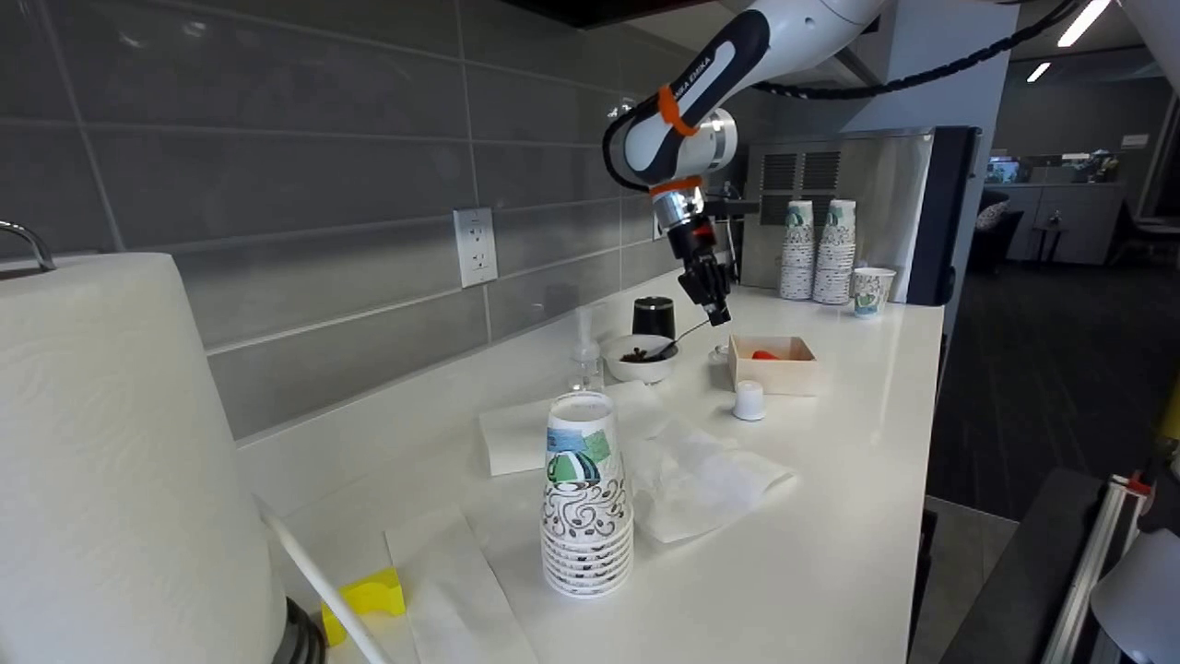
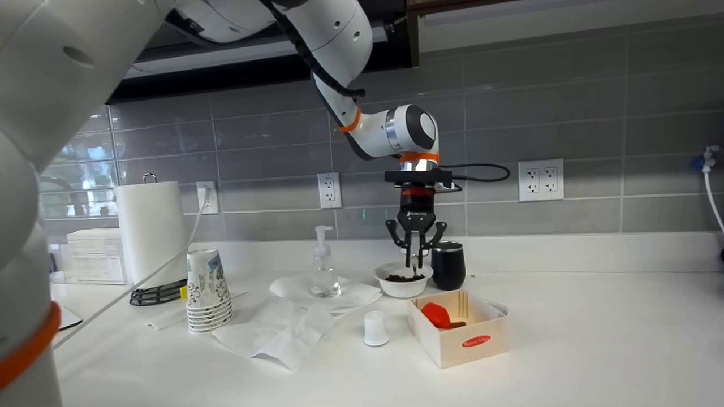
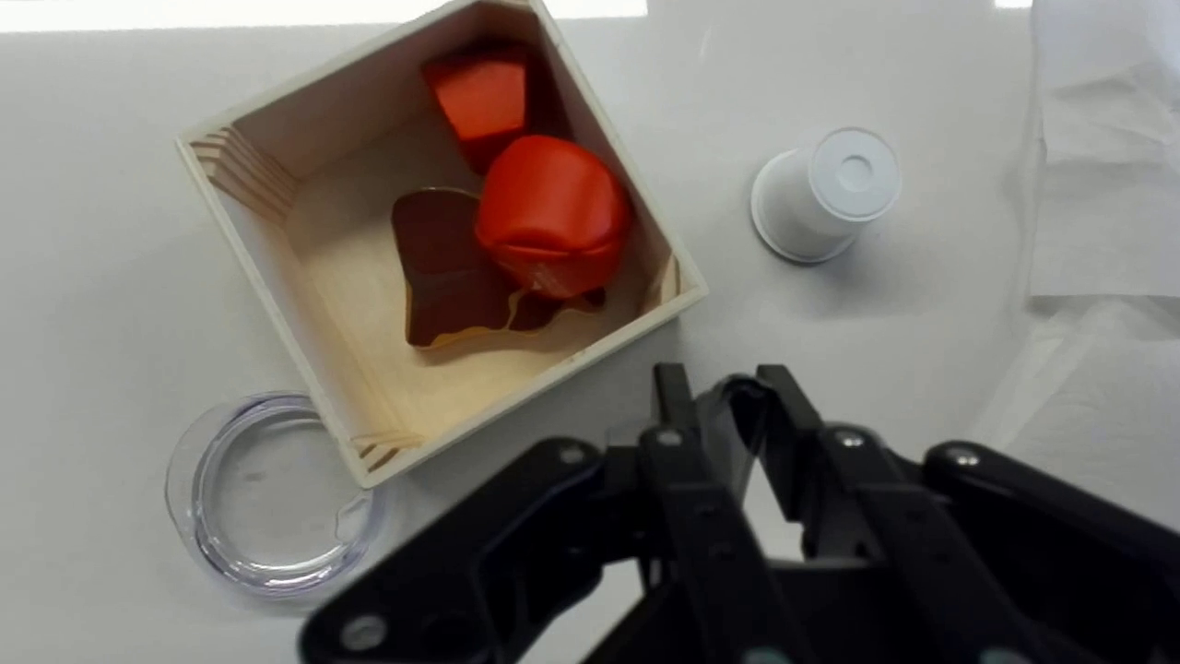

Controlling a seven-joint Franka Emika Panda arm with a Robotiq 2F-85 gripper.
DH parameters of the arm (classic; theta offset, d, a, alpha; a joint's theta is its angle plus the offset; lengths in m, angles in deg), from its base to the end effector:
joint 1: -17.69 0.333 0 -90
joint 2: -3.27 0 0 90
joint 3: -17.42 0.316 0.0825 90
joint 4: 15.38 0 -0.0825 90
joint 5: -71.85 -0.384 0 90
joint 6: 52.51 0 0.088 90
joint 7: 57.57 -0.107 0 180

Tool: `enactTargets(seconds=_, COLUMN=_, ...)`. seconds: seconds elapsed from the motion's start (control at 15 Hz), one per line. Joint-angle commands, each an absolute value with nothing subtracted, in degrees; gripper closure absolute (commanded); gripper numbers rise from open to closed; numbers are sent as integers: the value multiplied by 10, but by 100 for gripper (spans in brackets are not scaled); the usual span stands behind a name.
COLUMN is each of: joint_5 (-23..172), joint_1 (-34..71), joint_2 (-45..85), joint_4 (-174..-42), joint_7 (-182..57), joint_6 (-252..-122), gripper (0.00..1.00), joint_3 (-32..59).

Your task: Pick up the spoon and stir in the bowl

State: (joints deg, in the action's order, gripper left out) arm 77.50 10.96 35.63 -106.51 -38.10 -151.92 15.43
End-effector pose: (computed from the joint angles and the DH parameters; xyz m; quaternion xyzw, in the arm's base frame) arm 0.6332 -0.1037 0.2798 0.9703 0.1101 -0.2155 0.0031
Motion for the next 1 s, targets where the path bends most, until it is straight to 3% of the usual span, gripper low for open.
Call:
enactTargets(seconds=0.0, joint_5=782, joint_1=113, joint_2=379, joint_4=-1024, joint_7=-407, joint_6=-1479, gripper=94, joint_3=151)
enactTargets(seconds=0.47, joint_5=795, joint_1=124, joint_2=396, joint_4=-985, joint_7=-380, joint_6=-1385, gripper=94, joint_3=165)
enactTargets(seconds=0.93, joint_5=786, joint_1=126, joint_2=394, joint_4=-987, joint_7=-384, joint_6=-1446, gripper=94, joint_3=174)
